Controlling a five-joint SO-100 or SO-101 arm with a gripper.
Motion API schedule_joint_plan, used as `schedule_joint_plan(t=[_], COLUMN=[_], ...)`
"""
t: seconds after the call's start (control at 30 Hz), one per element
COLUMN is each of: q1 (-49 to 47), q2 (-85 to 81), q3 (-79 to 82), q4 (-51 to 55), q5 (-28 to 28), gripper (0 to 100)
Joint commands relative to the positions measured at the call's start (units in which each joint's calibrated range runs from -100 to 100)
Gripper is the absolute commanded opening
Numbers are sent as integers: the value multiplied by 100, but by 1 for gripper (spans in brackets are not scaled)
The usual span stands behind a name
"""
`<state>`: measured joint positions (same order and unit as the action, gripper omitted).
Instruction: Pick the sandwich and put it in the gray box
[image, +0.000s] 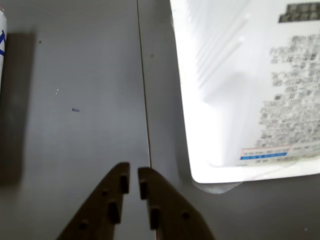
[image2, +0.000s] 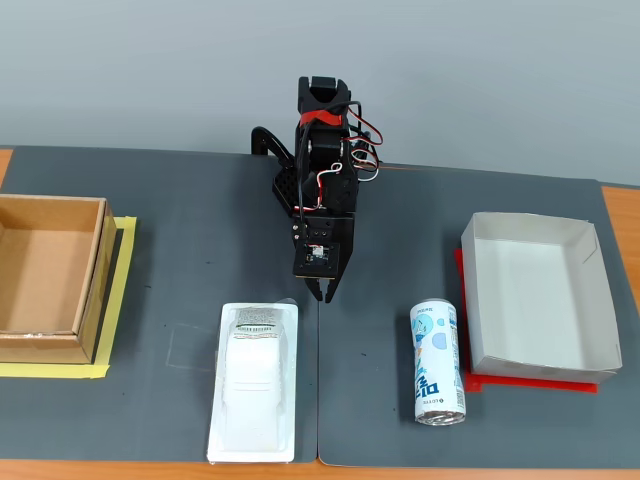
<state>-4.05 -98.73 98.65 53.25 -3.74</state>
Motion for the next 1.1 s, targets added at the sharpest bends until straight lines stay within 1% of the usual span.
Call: schedule_joint_plan(t=[0.0,1.07], q1=[44,36], q2=[-51,-51], q3=[17,17], q4=[31,31], q5=[-20,-14], gripper=[2,2])
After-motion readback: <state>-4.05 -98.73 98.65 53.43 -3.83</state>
